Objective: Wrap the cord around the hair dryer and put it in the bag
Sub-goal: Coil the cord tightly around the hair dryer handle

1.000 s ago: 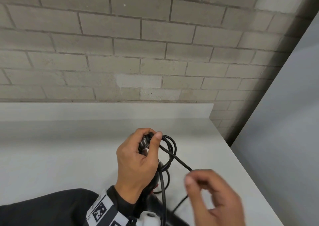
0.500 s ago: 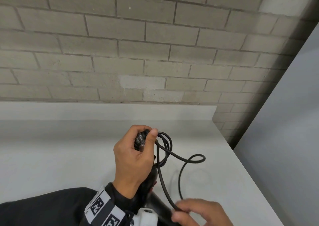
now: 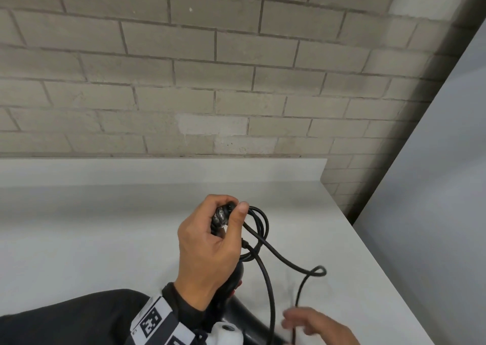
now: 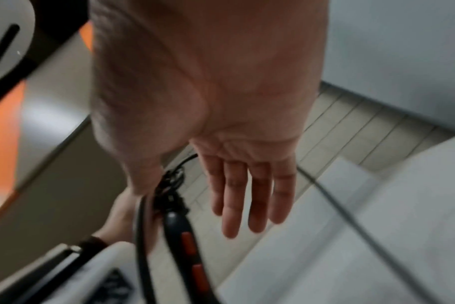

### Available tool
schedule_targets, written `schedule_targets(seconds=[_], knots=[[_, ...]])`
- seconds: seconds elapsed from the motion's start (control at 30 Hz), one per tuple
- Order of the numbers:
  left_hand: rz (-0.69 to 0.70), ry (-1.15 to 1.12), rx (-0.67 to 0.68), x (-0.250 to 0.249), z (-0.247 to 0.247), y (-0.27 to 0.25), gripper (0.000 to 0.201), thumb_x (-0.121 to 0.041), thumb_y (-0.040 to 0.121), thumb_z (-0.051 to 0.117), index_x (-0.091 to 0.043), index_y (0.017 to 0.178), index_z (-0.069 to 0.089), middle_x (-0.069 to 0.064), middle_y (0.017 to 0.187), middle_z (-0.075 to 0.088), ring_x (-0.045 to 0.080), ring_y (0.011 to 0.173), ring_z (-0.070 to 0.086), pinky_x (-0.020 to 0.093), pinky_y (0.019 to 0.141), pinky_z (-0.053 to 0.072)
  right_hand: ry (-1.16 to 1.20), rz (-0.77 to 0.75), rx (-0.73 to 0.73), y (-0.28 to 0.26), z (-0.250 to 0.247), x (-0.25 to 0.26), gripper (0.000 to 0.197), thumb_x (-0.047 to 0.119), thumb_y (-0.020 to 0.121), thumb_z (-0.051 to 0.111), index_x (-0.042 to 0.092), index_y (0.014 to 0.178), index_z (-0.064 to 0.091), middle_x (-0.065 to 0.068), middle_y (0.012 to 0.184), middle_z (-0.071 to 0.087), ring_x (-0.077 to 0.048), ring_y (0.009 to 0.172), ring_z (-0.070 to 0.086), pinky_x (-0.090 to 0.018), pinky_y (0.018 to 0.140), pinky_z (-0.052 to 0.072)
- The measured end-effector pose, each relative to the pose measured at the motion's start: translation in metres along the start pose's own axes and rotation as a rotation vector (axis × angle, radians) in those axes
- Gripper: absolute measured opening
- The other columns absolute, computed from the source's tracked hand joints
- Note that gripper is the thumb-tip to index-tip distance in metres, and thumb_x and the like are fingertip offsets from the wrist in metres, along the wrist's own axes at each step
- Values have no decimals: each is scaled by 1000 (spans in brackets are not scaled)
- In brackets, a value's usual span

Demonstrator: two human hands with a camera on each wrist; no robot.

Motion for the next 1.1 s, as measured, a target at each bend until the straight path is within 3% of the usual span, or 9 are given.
schedule_targets(seconds=[0.1,0.27,0.37,0.5,0.63,0.87,0.97,1.03,1.1], knots=[[21,8,22,-4,4,-4,27,-41,90,62,-15,87,68,-11,69,63,11,59,59,18,56,45,177,-167,-73,1,-3,41,54,75,59,60,46,104,62,23,96,72,-2,90,63,-11,86,45],[46,25,30,-7,1,-4,25,-38,91,62,-14,87,68,-10,70,64,13,58,58,22,53,46,442,-317,-77,-1,1,81,22,46,80,58,27,85,66,-4,58,67,-17,56,57,-21,61,45],[49,34,10,-5,-5,-2,25,-38,91,61,-14,87,68,-11,72,64,12,61,60,19,55,46,644,-357,-86,-5,-11,74,29,46,80,60,19,84,68,-5,45,45,-13,40,35,-19,44,30],[70,37,55,-11,2,-8,25,-36,92,60,-13,87,68,-11,69,61,12,57,56,18,53,43,644,-395,-126,-18,-26,59,49,64,74,68,16,83,73,2,44,33,-9,38,25,-12,42,20],[66,14,71,-15,10,-13,24,-35,92,59,-13,86,68,-13,69,60,9,58,54,13,56,40,604,-407,-164,-21,-29,43,56,71,70,69,18,89,76,-1,46,38,-11,42,30,-15,46,24],[13,14,78,-12,10,-11,25,-39,90,62,-16,84,68,-12,63,59,10,55,54,13,55,39,544,-337,120,-20,-9,50,63,70,68,72,27,113,72,2,74,64,-8,65,57,-15,67,41],[0,4,59,-8,6,-9,25,-41,90,62,-17,84,68,-10,61,57,13,51,51,16,51,38,437,-244,228,-25,-7,57,71,56,57,73,10,111,72,6,69,54,-6,64,48,-15,66,33],[-3,1,45,-6,2,-7,25,-41,90,62,-18,84,68,-9,62,58,15,50,50,18,49,39,272,-260,59,-21,-25,56,62,51,44,83,7,88,78,0,63,59,-12,56,53,-16,60,40],[-7,-1,27,-4,-1,-6,25,-42,90,62,-18,84,68,-7,64,59,16,51,51,19,49,40,229,-385,-311,-37,-55,37,28,44,60,78,24,79,80,1,56,66,-15,49,62,-21,52,50]])
Point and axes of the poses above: each hand's wrist, its own y-axis towards the middle knuckle, its own z-axis out of the palm, x = y × z, the point moved 7 cm from there along y, towards the middle knuckle
